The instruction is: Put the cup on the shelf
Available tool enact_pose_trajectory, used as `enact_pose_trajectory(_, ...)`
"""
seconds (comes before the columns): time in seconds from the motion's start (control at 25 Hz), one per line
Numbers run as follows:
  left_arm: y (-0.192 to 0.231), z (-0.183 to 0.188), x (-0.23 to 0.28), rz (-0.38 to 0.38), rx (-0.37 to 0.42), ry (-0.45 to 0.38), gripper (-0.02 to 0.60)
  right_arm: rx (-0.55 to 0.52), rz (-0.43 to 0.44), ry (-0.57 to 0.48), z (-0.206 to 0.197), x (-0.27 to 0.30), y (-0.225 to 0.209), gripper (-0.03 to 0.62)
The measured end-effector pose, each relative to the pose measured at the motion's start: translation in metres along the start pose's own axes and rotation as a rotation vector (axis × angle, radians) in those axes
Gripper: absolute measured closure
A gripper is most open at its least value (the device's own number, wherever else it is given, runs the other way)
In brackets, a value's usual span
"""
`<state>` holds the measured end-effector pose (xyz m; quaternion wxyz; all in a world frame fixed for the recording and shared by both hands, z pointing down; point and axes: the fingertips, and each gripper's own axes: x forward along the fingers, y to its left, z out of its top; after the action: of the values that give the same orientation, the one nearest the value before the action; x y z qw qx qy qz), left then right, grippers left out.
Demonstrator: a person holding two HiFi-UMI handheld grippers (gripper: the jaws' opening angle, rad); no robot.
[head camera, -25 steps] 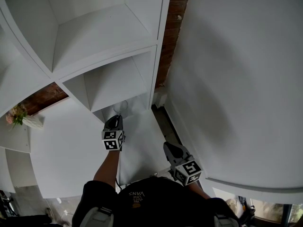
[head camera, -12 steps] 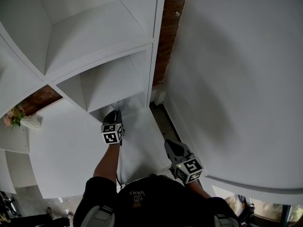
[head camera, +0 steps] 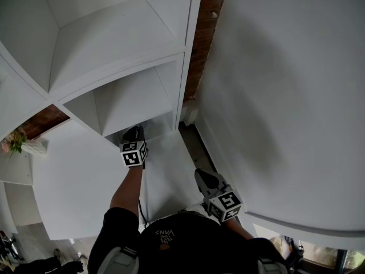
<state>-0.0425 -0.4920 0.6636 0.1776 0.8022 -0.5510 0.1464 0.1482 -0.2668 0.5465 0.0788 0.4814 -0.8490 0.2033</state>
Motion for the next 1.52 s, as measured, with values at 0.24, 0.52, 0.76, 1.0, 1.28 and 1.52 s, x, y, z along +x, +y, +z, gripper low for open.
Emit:
enact_pose_trajectory(0.24, 0.005, 0.008, 0.015, 0.010, -0.014, -0.004, 0.549, -0.005, 0.011, 0.015, -0.002, 0.005, 0.002, 0.599)
enact_pose_trajectory(0.52, 0.013, 0.010, 0.029, 0.046, -0.079, -0.018, 0.549, -0.011, 0.020, 0.029, -0.003, 0.007, 0.004, 0.599)
enact_pose_trajectory(0.76, 0.016, 0.013, 0.034, 0.042, -0.104, -0.026, 0.548, -0.011, 0.013, 0.039, -0.005, 0.003, 0.004, 0.599)
enact_pose_trajectory(1.0, 0.015, 0.013, 0.033, 0.016, -0.141, -0.040, 0.536, -0.013, 0.012, 0.040, -0.007, 0.001, 0.006, 0.599)
enact_pose_trajectory(1.28, 0.017, 0.010, 0.019, -0.010, -0.171, -0.064, 0.452, -0.009, 0.016, 0.034, -0.007, 0.000, 0.013, 0.599)
enact_pose_trajectory(1.52, 0.018, 0.007, -0.003, -0.027, -0.152, -0.072, 0.436, -0.006, 0.020, 0.024, -0.006, 0.002, 0.020, 0.599)
